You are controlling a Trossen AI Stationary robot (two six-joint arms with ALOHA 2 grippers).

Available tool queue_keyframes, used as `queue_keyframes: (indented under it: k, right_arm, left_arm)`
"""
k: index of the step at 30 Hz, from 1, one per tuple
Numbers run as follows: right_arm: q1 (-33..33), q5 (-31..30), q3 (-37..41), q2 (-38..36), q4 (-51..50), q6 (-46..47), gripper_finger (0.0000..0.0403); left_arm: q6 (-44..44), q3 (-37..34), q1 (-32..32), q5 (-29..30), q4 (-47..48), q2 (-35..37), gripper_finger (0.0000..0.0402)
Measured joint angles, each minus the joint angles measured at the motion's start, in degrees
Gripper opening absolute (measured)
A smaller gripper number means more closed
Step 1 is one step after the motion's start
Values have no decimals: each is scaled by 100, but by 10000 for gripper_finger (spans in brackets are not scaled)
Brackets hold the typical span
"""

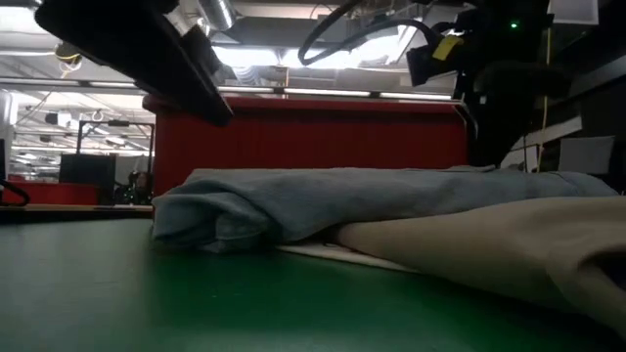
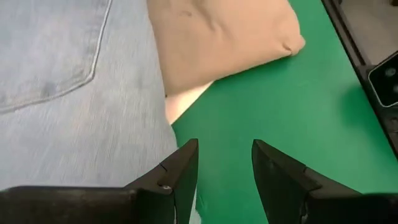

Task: Fold Laundry from Bin
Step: Fold the light blue jeans

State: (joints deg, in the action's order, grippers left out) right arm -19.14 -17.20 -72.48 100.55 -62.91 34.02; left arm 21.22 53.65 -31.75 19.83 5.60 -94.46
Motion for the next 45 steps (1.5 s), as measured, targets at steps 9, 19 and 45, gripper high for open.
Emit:
queue_keyframes:
  k: [9,19,45]
  right_arm:
    - [1,-27,43,-2,94,1,176]
    - [1,29,624,-23,544,39,176]
    - [3,-80,-276,-85,-497,-282,176]
  left_arm:
    - [-401,0,33,57,-432,-652,144]
    - [-371,19,50,359,30,-1081,144]
    - [424,408,-398,682,2321,-153,144]
